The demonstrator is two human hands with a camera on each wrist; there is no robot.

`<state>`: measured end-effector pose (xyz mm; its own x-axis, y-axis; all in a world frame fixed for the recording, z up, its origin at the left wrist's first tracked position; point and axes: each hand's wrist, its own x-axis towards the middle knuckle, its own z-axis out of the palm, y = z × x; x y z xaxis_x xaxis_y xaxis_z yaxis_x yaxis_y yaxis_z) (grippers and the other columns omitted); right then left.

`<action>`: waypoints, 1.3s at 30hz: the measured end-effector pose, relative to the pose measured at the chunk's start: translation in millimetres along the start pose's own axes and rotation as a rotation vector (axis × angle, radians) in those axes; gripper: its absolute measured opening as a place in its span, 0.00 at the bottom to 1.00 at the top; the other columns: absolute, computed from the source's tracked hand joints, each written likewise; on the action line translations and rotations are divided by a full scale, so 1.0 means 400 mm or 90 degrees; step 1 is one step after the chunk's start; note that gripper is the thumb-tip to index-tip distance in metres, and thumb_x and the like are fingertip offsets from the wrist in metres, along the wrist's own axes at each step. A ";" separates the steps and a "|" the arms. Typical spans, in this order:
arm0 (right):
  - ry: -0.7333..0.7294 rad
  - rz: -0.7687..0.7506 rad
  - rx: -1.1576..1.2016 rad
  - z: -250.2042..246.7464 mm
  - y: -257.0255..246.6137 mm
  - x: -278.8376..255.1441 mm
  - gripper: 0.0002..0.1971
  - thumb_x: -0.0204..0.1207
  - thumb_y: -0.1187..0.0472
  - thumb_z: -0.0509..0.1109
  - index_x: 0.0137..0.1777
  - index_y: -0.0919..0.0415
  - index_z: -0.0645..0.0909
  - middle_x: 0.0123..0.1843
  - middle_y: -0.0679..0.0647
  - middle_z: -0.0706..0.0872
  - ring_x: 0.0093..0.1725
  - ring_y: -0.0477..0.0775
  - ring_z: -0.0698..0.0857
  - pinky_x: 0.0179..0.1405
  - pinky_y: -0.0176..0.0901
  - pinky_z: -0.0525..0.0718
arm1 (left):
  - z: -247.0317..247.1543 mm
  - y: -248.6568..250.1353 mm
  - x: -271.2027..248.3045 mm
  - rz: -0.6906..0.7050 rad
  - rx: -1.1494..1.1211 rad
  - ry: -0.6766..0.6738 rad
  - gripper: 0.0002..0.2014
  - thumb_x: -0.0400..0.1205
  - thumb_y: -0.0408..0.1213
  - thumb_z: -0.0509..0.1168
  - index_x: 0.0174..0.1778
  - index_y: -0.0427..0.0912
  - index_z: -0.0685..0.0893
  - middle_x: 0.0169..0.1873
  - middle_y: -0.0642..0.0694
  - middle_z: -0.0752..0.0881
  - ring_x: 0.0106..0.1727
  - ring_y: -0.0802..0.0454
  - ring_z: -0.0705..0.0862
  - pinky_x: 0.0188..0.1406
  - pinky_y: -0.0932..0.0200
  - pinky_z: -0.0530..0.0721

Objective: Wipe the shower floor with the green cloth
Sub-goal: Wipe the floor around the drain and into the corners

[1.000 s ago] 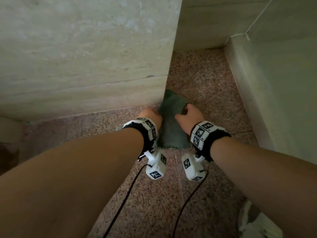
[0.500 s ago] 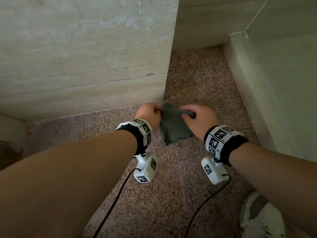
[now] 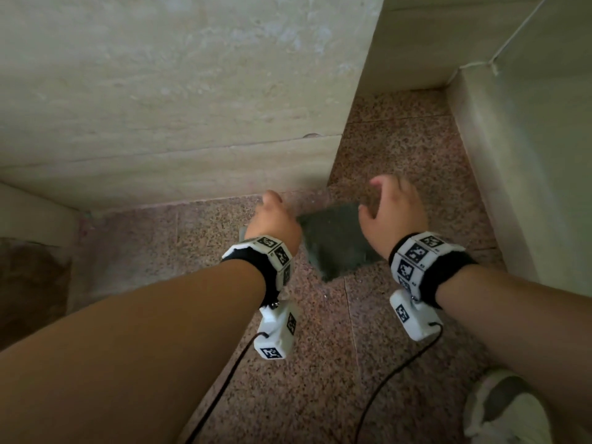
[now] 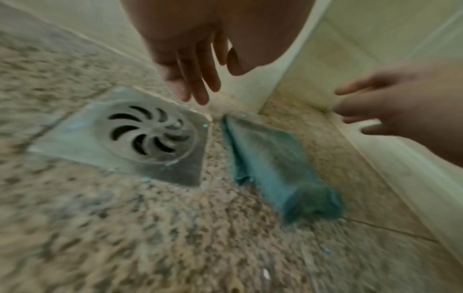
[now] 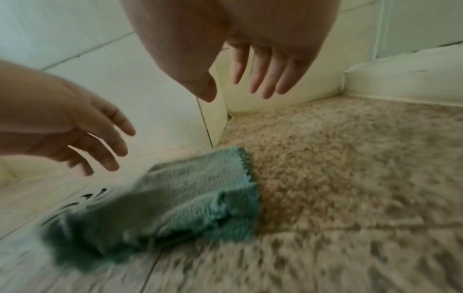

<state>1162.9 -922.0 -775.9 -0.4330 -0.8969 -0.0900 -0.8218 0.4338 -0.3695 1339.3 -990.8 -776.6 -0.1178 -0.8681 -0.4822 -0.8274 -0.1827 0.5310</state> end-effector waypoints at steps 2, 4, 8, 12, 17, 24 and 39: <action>-0.021 -0.015 -0.025 0.030 -0.013 -0.045 0.20 0.77 0.51 0.70 0.67 0.55 0.75 0.63 0.56 0.78 0.63 0.59 0.77 0.61 0.52 0.80 | -0.018 -0.040 0.011 -0.010 0.109 -0.006 0.20 0.84 0.32 0.61 0.72 0.40 0.68 0.70 0.37 0.74 0.68 0.36 0.77 0.66 0.41 0.80; -0.087 -0.011 -0.048 0.072 -0.033 -0.096 0.24 0.80 0.47 0.67 0.73 0.56 0.73 0.68 0.56 0.76 0.68 0.58 0.74 0.66 0.51 0.77 | -0.029 -0.082 0.010 0.019 0.220 0.011 0.25 0.84 0.36 0.62 0.78 0.40 0.65 0.75 0.40 0.69 0.75 0.39 0.70 0.72 0.43 0.75; -0.205 0.041 -0.115 0.155 -0.060 -0.128 0.38 0.83 0.40 0.60 0.85 0.60 0.55 0.85 0.54 0.58 0.83 0.58 0.58 0.80 0.52 0.63 | -0.049 -0.185 0.002 0.025 0.275 0.037 0.39 0.81 0.52 0.68 0.84 0.43 0.57 0.82 0.43 0.59 0.82 0.40 0.59 0.77 0.39 0.69; -0.245 0.037 -0.180 0.200 -0.069 -0.097 0.39 0.86 0.42 0.52 0.87 0.62 0.40 0.88 0.55 0.41 0.86 0.60 0.43 0.85 0.52 0.52 | -0.090 -0.292 -0.002 -0.020 0.265 -0.029 0.55 0.73 0.60 0.74 0.87 0.52 0.46 0.86 0.47 0.45 0.86 0.41 0.47 0.82 0.37 0.60; -0.239 -0.010 -0.185 0.228 -0.101 -0.057 0.35 0.87 0.46 0.49 0.87 0.57 0.38 0.88 0.56 0.38 0.86 0.62 0.39 0.85 0.56 0.48 | -0.125 -0.385 -0.015 0.023 0.335 -0.144 0.65 0.68 0.66 0.75 0.86 0.54 0.34 0.84 0.50 0.30 0.85 0.44 0.33 0.84 0.40 0.47; -0.236 -0.036 -0.186 0.269 -0.176 -0.017 0.33 0.87 0.51 0.50 0.87 0.57 0.41 0.88 0.59 0.40 0.86 0.65 0.39 0.84 0.59 0.46 | -0.122 -0.405 -0.008 0.044 0.363 -0.163 0.65 0.69 0.66 0.74 0.85 0.53 0.31 0.83 0.50 0.26 0.84 0.46 0.28 0.83 0.42 0.43; -0.395 -0.313 -0.170 0.307 -0.380 -0.041 0.37 0.85 0.55 0.57 0.87 0.53 0.38 0.88 0.55 0.35 0.85 0.62 0.35 0.84 0.57 0.42 | -0.128 -0.396 -0.021 0.079 0.300 -0.077 0.61 0.72 0.65 0.72 0.87 0.47 0.37 0.86 0.47 0.39 0.86 0.45 0.41 0.85 0.44 0.50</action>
<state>1340.2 -983.9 -831.9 0.2172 -0.8396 -0.4978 -0.9576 -0.0842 -0.2757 1499.5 -978.1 -821.0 -0.2704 -0.8051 -0.5280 -0.9581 0.1709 0.2300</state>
